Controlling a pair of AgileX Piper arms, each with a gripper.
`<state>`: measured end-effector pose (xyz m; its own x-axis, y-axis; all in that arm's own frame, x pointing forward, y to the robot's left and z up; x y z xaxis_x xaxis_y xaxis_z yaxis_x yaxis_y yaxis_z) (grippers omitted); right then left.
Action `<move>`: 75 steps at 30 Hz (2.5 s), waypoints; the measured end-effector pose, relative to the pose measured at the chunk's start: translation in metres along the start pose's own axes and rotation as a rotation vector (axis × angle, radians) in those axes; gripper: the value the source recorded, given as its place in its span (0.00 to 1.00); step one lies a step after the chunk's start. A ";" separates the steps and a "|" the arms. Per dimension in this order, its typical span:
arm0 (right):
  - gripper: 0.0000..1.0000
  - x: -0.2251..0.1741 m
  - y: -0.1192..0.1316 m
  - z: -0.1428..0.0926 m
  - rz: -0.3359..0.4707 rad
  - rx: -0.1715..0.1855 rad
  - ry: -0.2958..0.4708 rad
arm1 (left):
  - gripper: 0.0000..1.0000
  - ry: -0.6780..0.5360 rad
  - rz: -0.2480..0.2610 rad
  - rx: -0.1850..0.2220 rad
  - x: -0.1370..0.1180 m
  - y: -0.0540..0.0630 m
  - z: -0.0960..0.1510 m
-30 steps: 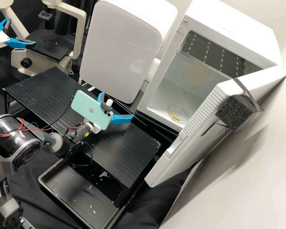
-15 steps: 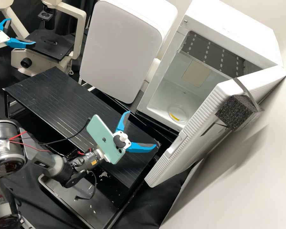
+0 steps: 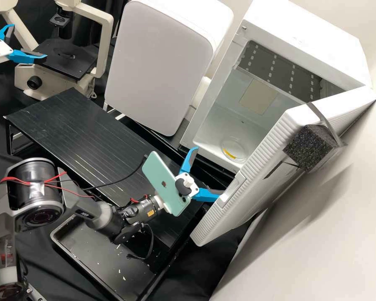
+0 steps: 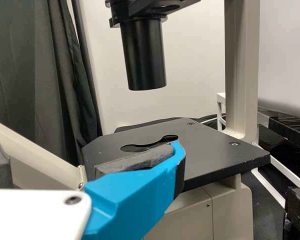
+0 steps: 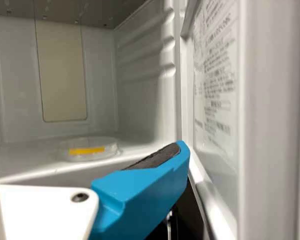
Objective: Take the petri dish out of the incubator
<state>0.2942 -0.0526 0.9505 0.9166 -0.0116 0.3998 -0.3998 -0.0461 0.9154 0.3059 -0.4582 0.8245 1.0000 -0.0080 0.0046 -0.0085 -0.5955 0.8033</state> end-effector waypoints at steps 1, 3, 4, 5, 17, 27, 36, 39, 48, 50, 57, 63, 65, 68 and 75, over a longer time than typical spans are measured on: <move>1.00 0.004 -0.001 0.000 -0.008 0.006 -0.004 | 1.00 0.000 0.000 0.000 0.000 0.000 0.000; 1.00 0.014 -0.007 0.001 -0.028 0.010 -0.005 | 1.00 0.000 0.000 0.000 0.000 0.000 0.000; 1.00 0.018 -0.009 0.001 -0.037 0.011 -0.006 | 1.00 0.000 0.000 0.000 0.000 0.000 0.000; 1.00 0.024 -0.013 0.003 -0.049 0.013 -0.011 | 1.00 0.000 0.000 0.000 0.000 0.000 0.000; 1.00 0.068 -0.032 0.025 -0.118 -0.021 -0.082 | 1.00 0.000 0.000 0.000 0.000 0.000 0.000; 1.00 0.073 -0.032 0.026 -0.113 -0.050 -0.073 | 1.00 0.000 0.000 0.000 0.000 0.000 0.000; 1.00 0.082 -0.034 0.018 -0.122 -0.053 -0.060 | 1.00 0.000 0.000 0.000 0.000 0.000 0.000; 1.00 0.087 -0.033 0.016 -0.129 -0.059 -0.066 | 1.00 0.000 0.000 0.000 0.000 0.000 0.000; 1.00 0.101 -0.035 0.020 -0.141 -0.064 -0.085 | 1.00 0.000 0.000 0.000 0.000 0.000 0.000; 1.00 0.104 -0.037 0.022 -0.143 -0.063 -0.089 | 1.00 0.000 0.000 0.000 0.000 0.000 0.000; 1.00 0.118 -0.044 0.024 -0.149 -0.068 -0.077 | 1.00 0.000 0.000 0.000 0.000 0.000 0.000; 1.00 0.125 -0.046 0.027 -0.152 -0.071 -0.086 | 1.00 0.000 0.000 0.000 0.000 0.000 0.000; 1.00 0.128 -0.045 0.027 -0.154 -0.073 -0.090 | 1.00 0.000 0.000 0.000 0.000 0.000 0.000; 1.00 0.131 -0.044 0.027 -0.152 -0.075 -0.091 | 1.00 0.000 0.000 0.000 0.000 0.000 0.000; 1.00 0.137 -0.045 0.025 -0.186 -0.085 -0.093 | 1.00 0.000 0.000 0.000 0.000 0.000 0.000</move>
<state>0.4382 -0.0773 0.9632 0.9699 -0.1028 0.2208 -0.2191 0.0281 0.9753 0.3059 -0.4582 0.8245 1.0000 -0.0080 0.0046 -0.0085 -0.5955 0.8033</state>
